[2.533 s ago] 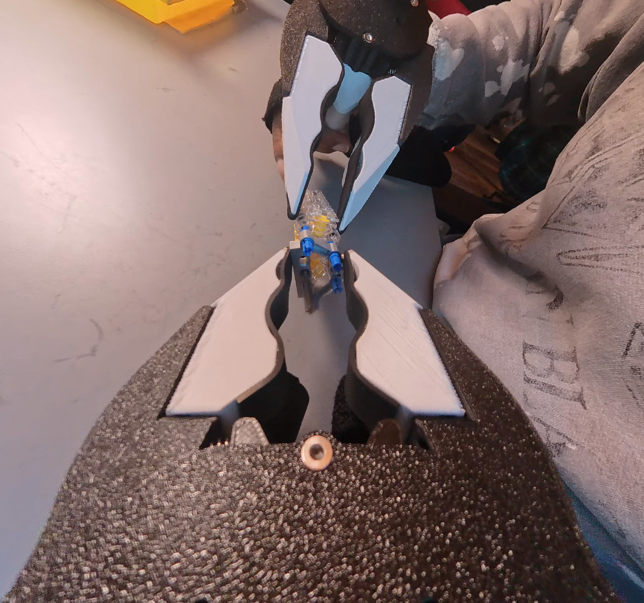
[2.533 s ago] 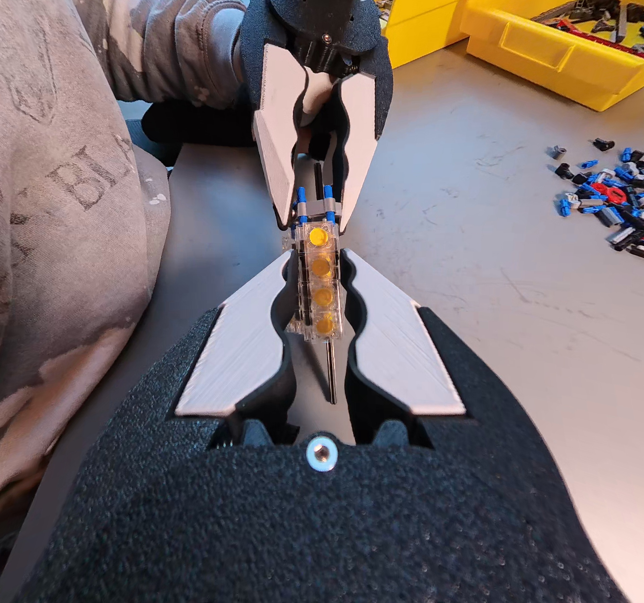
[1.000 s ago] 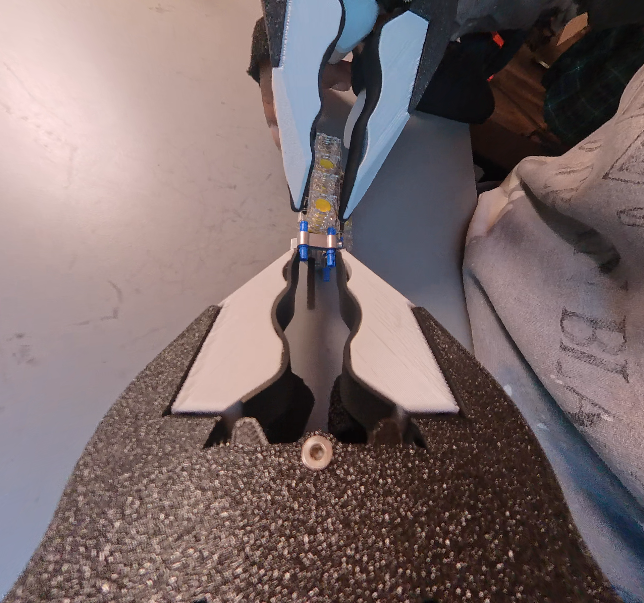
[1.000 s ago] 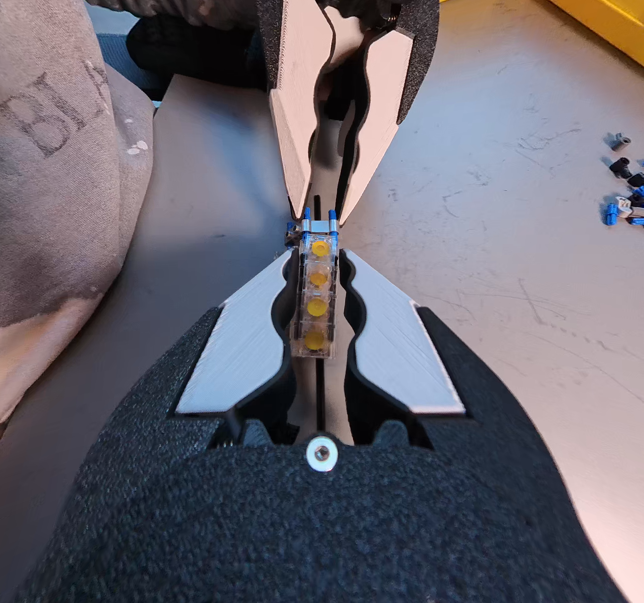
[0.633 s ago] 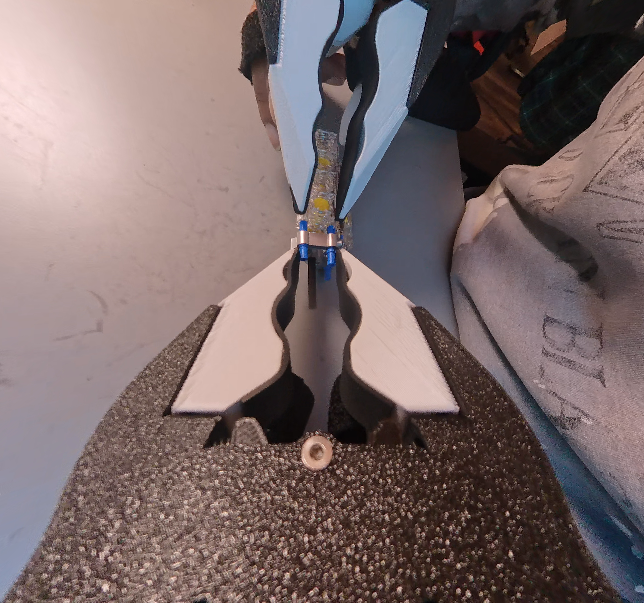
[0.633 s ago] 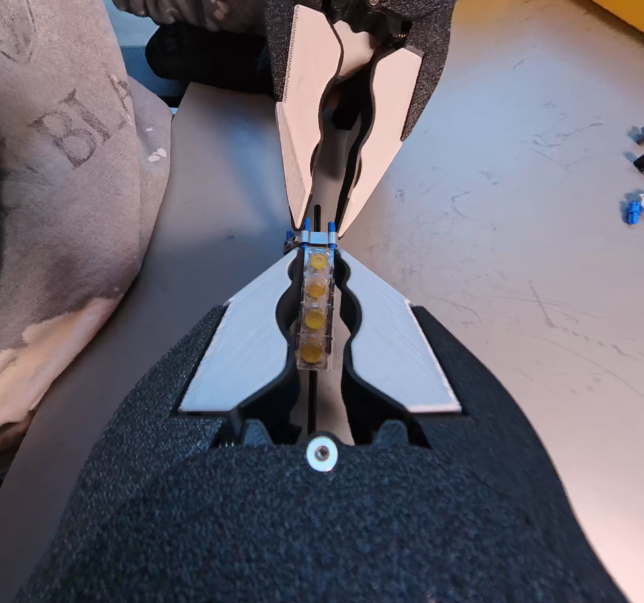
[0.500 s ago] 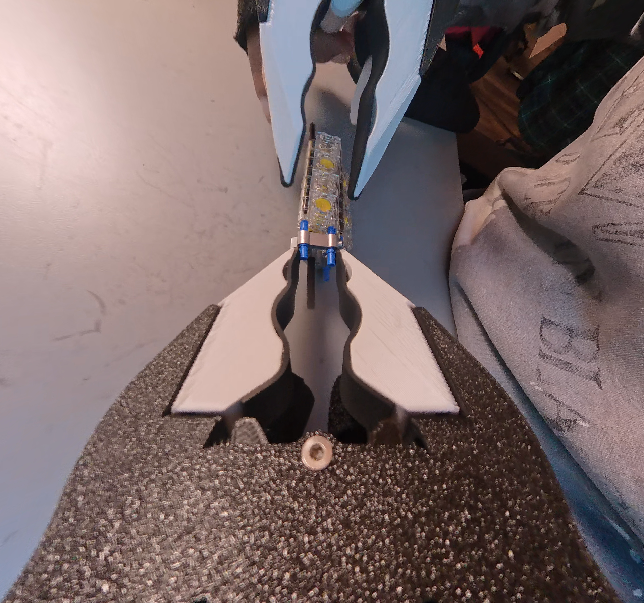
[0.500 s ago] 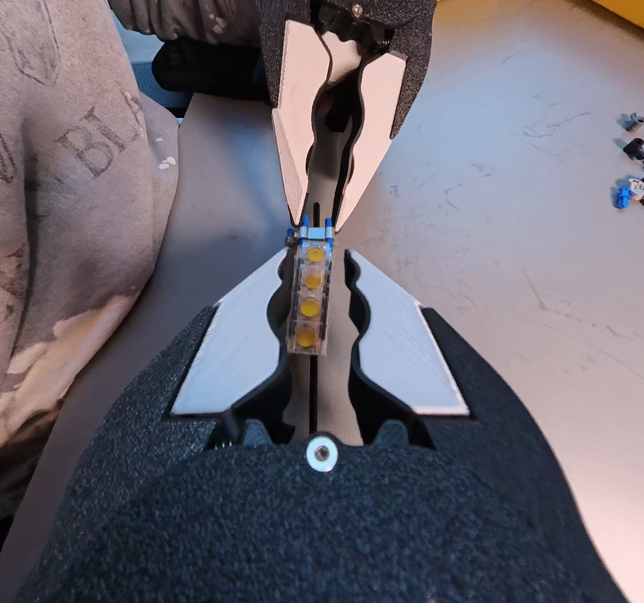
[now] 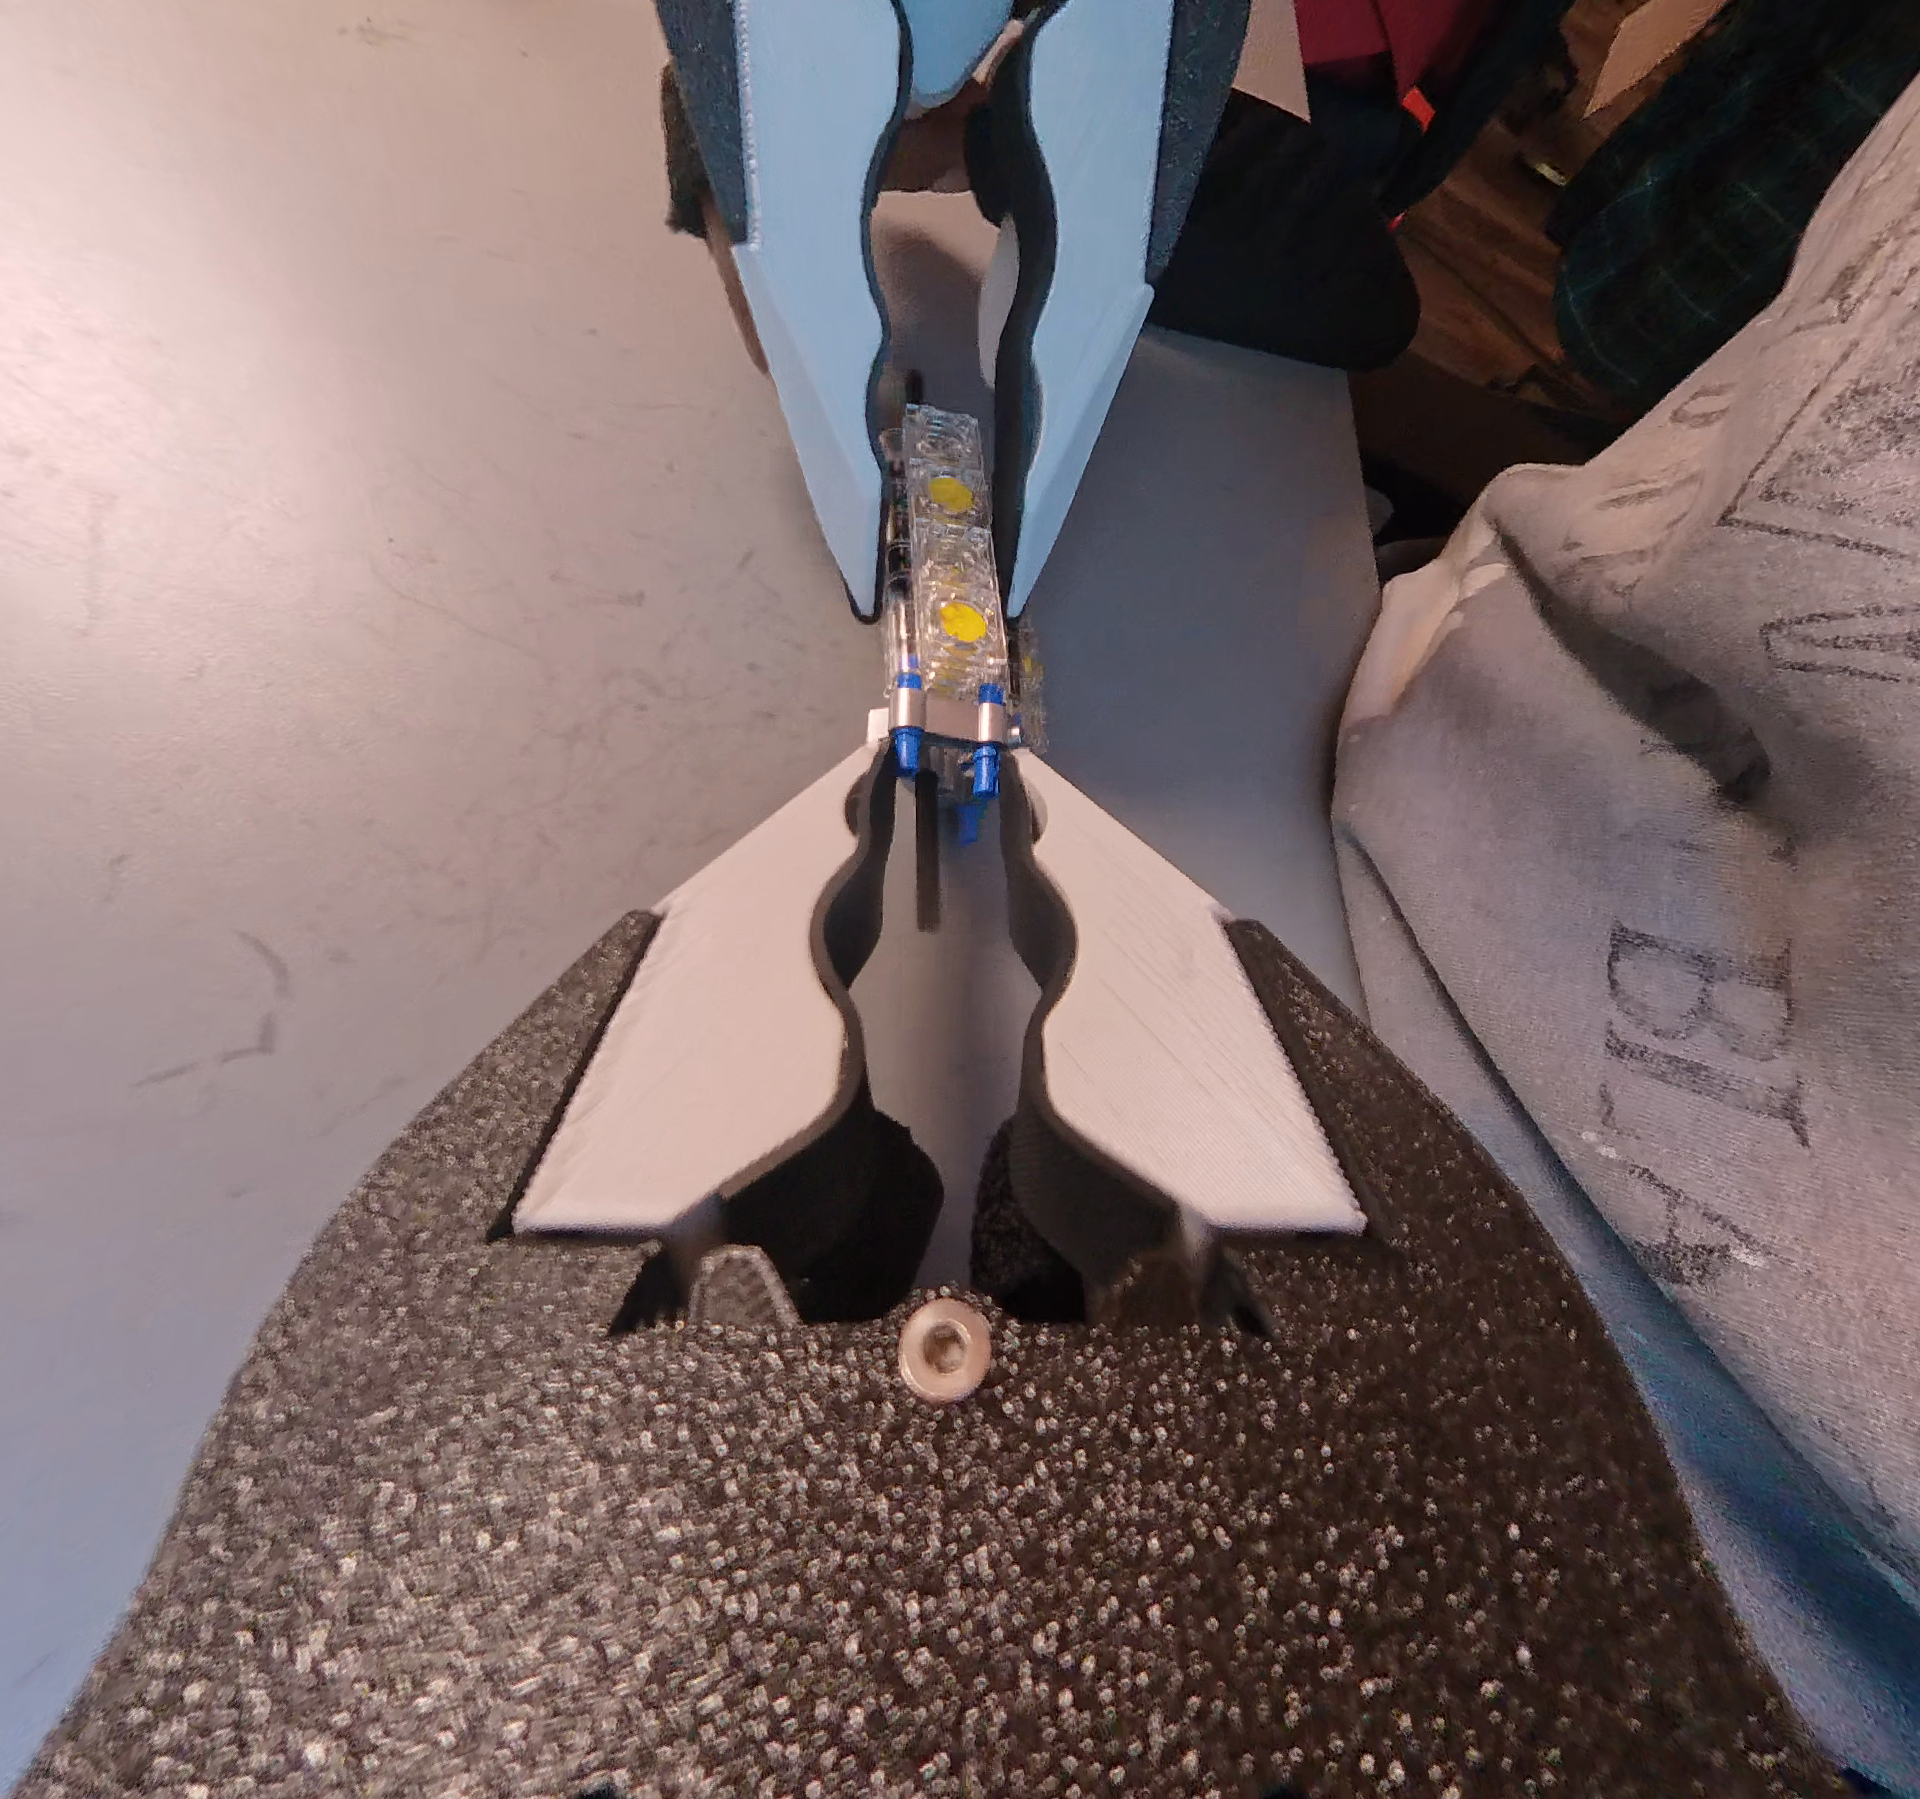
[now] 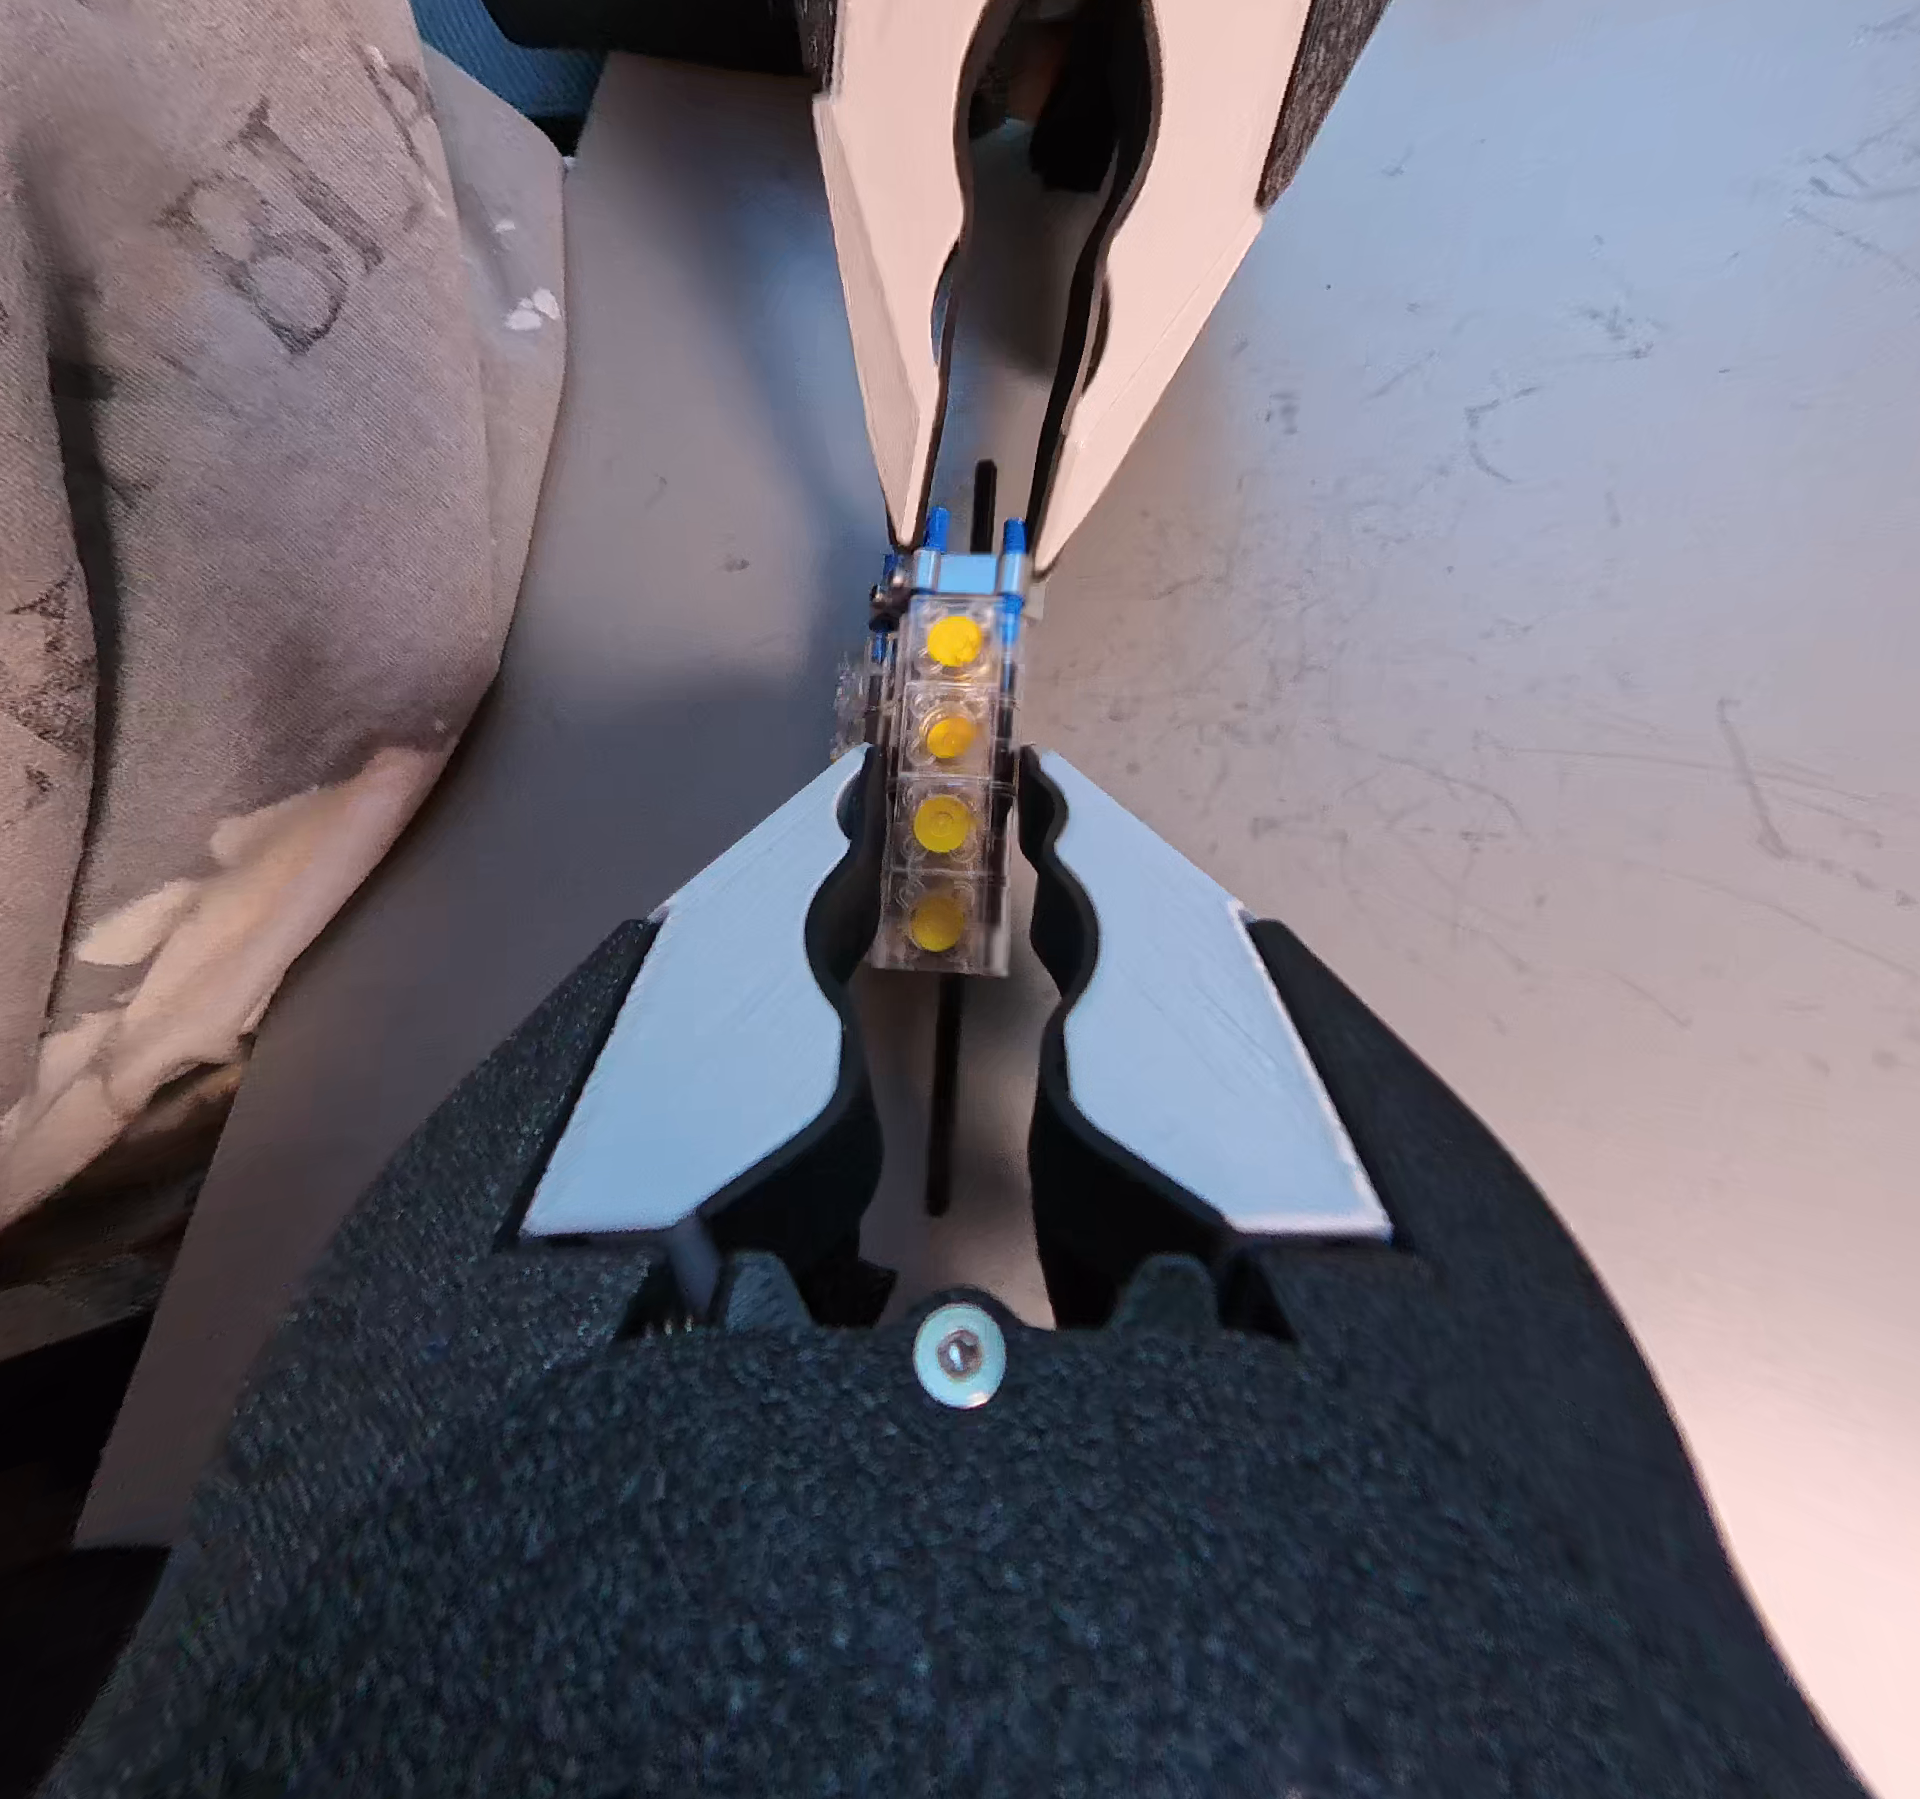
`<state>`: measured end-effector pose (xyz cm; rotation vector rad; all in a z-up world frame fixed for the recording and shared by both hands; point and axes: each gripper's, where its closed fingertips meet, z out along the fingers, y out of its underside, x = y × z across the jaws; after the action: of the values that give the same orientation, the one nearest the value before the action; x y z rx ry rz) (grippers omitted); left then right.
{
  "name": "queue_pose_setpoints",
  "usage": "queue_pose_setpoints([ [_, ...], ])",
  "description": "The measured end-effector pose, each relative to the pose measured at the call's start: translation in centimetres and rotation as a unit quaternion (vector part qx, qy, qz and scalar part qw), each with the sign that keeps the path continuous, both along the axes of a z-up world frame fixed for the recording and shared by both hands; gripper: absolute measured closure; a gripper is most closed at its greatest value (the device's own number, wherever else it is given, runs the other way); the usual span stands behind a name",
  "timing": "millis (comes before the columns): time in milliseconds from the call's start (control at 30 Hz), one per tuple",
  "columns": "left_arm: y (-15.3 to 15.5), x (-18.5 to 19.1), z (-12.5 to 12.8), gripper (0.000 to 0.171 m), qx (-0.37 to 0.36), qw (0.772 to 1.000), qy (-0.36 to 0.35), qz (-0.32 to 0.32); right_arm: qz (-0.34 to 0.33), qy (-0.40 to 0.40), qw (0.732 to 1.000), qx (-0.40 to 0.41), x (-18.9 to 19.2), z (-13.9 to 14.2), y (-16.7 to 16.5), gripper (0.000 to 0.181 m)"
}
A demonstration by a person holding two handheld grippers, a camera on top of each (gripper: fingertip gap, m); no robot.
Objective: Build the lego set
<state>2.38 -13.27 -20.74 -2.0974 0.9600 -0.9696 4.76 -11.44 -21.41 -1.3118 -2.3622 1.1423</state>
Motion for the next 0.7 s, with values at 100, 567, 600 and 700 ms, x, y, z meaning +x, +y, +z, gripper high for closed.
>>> queue_pose_setpoints([
  [100, -0.13, 0.13, 0.0, 0.155, 0.006, 1.0, 0.007, -0.012, 0.026, -0.007, 1.0, -0.001, -0.14, -0.13, -0.36, 0.16],
  [567, 0.11, 0.39, 0.12, 0.155, -0.018, 0.999, -0.015, 0.031, -0.042, -0.041, 0.998, 0.009, -0.54, -0.22, -0.49, 0.16],
  [600, 0.1, 0.4, 0.12, 0.155, -0.021, 0.999, -0.016, 0.033, -0.051, -0.046, 0.998, 0.009, -0.53, -0.24, -0.49, 0.159],
  [700, 0.0, 0.4, 0.05, 0.154, -0.037, 0.999, -0.024, 0.029, -0.063, -0.056, 0.996, -0.004, -0.4, -0.3, -0.58, 0.159],
])
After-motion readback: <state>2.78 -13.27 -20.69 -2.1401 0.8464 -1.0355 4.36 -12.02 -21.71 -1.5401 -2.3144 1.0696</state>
